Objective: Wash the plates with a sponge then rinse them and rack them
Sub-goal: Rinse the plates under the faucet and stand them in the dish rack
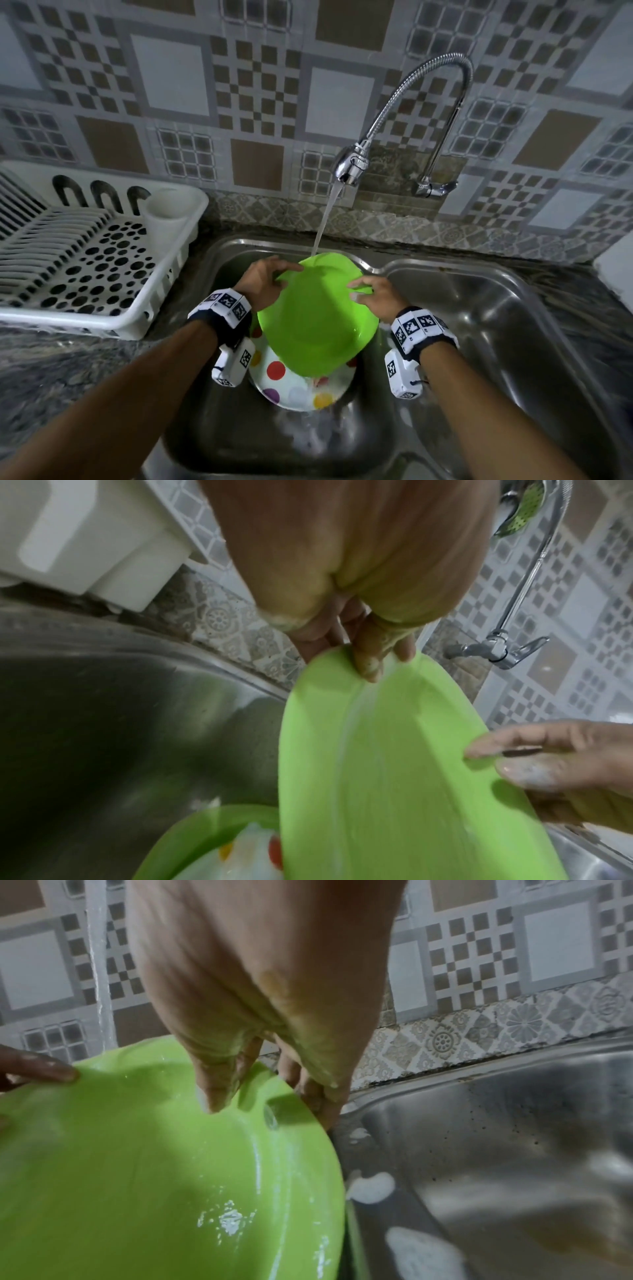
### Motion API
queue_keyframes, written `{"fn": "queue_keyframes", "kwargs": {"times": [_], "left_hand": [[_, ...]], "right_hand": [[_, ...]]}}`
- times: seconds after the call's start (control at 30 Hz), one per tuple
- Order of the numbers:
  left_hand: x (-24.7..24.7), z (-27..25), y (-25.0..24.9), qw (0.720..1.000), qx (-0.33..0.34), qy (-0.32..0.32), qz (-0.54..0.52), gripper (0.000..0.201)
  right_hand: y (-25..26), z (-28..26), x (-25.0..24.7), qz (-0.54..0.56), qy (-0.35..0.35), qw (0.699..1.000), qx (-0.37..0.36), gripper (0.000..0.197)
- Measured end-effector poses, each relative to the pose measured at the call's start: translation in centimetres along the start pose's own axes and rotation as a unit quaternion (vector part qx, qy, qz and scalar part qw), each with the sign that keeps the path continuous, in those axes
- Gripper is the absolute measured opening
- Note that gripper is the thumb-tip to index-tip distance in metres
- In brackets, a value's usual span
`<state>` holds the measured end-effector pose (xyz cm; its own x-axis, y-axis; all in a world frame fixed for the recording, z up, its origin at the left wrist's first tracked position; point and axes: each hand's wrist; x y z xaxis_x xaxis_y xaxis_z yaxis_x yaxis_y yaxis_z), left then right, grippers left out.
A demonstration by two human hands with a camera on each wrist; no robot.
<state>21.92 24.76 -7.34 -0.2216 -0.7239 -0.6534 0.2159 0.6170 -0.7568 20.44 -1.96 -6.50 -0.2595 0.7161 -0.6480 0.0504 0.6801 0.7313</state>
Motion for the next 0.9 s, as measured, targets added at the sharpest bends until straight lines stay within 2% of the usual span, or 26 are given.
{"fn": "queue_keyframes", "kwargs": {"times": [0.07, 0.2, 0.37, 0.47, 0.53, 0.6, 0.63, 0.73, 0.83, 0.9], "left_hand": [[-0.5, 0.8, -1.0, 1.0, 0.019, 0.015, -0.004, 0.057], [-0.5, 2.0, -3.5, 0.999, 0.028, 0.025, -0.025, 0.031], [-0.3, 2.5, -3.6, 0.996, 0.026, 0.009, -0.079, 0.047], [-1.5, 1.7, -2.6, 0.999, 0.022, 0.011, -0.035, 0.032], [-2.6, 1.0, -1.3, 0.999, 0.031, -0.018, -0.001, 0.028], [-4.0, 0.4, -0.3, 0.999, 0.006, -0.021, 0.046, 0.029], [-4.4, 0.0, 0.0, 0.999, -0.026, -0.004, 0.023, 0.032], [-5.9, -0.8, 0.8, 0.997, -0.053, -0.028, 0.054, 0.04], [-6.6, -1.1, 1.7, 0.99, -0.074, -0.09, 0.074, 0.028], [-6.8, -1.3, 2.4, 0.987, -0.077, -0.12, 0.072, 0.03]], "right_hand": [[-0.8, -0.6, -0.5, 0.01, -0.01, 1.0, -0.013, 0.02], [-2.3, -1.8, -1.4, 0.001, -0.023, 0.999, -0.03, 0.023], [-2.2, -2.3, -1.9, 0.003, -0.035, 0.998, -0.044, 0.022], [-0.8, -2.0, -1.4, 0.009, -0.013, 0.999, -0.045, 0.022], [0.6, -1.7, -0.8, -0.007, 0.012, 0.998, -0.059, 0.023], [2.0, -1.3, 0.1, -0.026, 0.025, 0.997, -0.073, 0.023], [2.7, -1.0, 0.6, -0.032, 0.027, 0.996, -0.082, 0.024], [4.5, -0.1, 1.6, -0.051, 0.026, 0.993, -0.103, 0.025], [6.2, 1.0, 2.2, -0.062, 0.013, 0.992, -0.11, 0.026], [7.4, 1.7, 2.2, -0.065, 0.003, 0.992, -0.11, 0.027]]}}
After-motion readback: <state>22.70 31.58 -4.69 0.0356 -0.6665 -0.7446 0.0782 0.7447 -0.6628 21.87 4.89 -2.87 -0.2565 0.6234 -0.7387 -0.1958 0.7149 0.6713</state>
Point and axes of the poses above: each hand's wrist, its own z-axis towards the middle knuckle, its own x-axis out of the palm, y = z × x, and after that the axes turned 4 degrees about y, right-handed
